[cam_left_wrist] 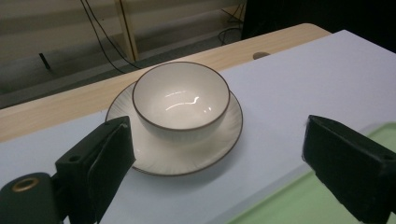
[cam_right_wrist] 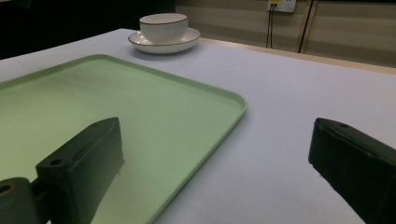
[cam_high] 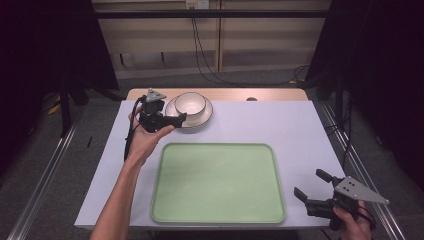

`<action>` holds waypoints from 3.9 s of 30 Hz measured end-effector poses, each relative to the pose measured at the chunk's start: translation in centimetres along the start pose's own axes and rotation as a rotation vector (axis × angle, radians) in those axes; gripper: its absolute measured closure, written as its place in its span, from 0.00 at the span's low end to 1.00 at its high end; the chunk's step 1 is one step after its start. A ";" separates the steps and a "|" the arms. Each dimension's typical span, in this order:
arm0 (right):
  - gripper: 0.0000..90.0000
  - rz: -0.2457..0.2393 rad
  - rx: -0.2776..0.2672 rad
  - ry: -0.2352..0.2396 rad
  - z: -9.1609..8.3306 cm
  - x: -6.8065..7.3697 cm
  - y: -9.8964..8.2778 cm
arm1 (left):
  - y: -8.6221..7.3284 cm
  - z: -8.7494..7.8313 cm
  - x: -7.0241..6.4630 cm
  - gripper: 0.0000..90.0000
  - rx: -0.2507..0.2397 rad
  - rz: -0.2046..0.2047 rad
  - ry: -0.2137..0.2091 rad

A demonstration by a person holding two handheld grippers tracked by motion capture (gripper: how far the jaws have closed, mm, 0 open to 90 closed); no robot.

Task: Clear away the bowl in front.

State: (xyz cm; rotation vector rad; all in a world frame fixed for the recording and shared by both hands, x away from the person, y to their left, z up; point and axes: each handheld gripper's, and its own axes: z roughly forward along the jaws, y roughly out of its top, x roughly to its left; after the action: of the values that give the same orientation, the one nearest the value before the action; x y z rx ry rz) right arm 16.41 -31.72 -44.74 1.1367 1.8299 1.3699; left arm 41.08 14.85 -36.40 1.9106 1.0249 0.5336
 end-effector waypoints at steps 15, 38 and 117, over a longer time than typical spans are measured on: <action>0.03 0.004 0.005 0.014 0.0 0.1 -0.1 | 0.9 4.0 2.8 0.12 0.102 0.019 0.024; 0.03 -0.001 0.012 0.024 0.1 0.0 -0.2 | 2.6 10.0 4.9 0.29 0.308 -0.063 0.064; 0.04 0.001 0.019 0.045 -0.2 0.1 -0.4 | 0.8 13.9 8.0 0.92 0.432 -0.442 0.004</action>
State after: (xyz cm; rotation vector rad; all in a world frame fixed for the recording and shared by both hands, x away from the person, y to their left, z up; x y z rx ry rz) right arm 16.03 -31.77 -45.07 1.1258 1.8780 1.3913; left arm 55.60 14.30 -43.23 1.9522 1.6096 0.0602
